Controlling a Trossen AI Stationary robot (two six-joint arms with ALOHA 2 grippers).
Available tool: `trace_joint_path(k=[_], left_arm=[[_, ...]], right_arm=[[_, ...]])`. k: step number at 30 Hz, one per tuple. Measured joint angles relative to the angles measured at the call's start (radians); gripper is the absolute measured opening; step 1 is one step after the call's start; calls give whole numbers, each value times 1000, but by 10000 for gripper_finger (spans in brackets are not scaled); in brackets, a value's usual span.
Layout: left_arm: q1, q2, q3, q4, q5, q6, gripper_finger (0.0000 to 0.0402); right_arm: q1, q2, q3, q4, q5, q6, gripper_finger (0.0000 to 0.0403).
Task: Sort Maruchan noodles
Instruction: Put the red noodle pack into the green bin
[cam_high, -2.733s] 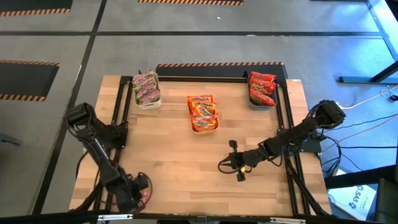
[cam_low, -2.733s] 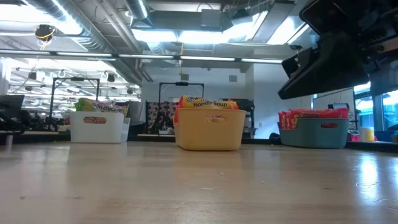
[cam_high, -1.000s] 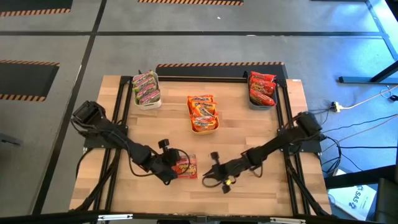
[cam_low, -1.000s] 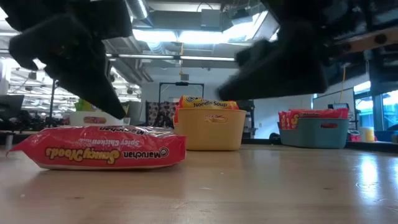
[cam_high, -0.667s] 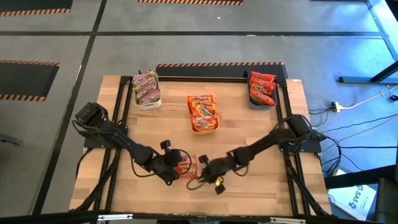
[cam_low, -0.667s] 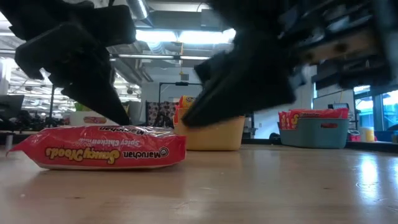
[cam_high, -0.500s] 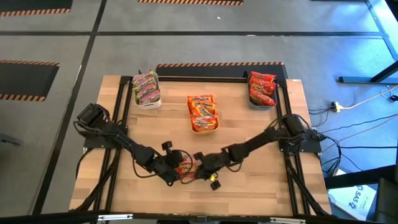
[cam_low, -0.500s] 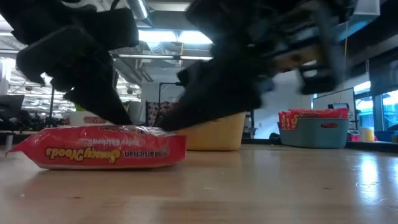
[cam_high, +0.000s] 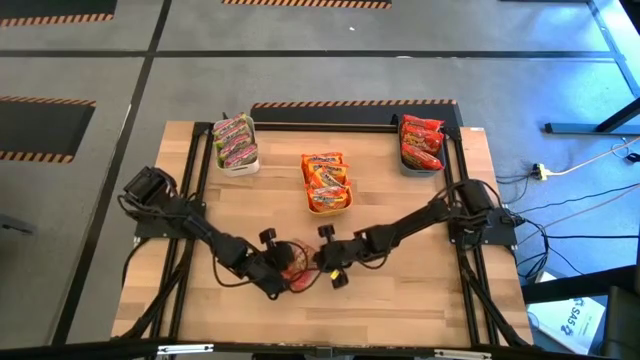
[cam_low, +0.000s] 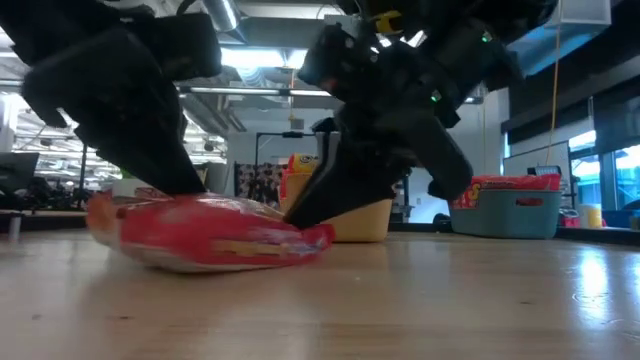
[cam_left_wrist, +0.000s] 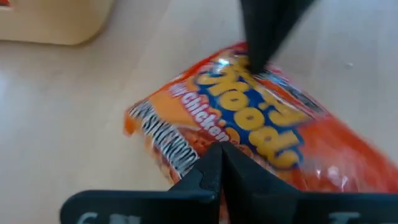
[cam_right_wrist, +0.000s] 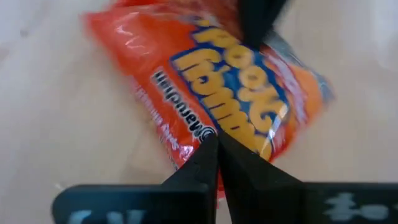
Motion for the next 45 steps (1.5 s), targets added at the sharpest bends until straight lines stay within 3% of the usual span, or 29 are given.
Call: trace_joint_path(k=[7, 12, 14, 17, 20, 22, 27, 31, 34, 39, 45], left_arm=[[-40, 2, 0, 115, 28, 31, 2], [-52, 2, 0, 188, 18, 126, 1], [-51, 2, 0, 191, 13, 147, 1], [-45, 2, 0, 188, -24, 152, 1], [-29, 2, 0, 186, -113, 154, 1], [-12, 2, 0, 183, -166, 157, 1], [41, 4, 0, 177, -153, 278, 1], [79, 7, 0, 170, -111, 276, 1], [95, 7, 0, 162, -27, 248, 1], [98, 7, 0, 165, 128, 224, 2], [77, 18, 1, 210, 146, 211, 2]], right_arm=[[59, -66, -8, -179, 276, -28, 19], [90, -113, -8, -317, 588, 10, 19], [110, -123, -8, -372, 648, 47, 19], [157, -132, -7, -382, 629, 112, 19], [200, -130, -16, -322, 486, 131, 19], [214, -123, -55, -163, 374, 107, 19], [203, -120, -223, 254, 257, 13, 19], [161, -120, -314, 392, 171, 35, 19], [134, -126, -328, 341, 182, 67, 19], [130, -158, -329, 187, 363, 61, 19], [130, -281, -336, -79, 490, 98, 19]])
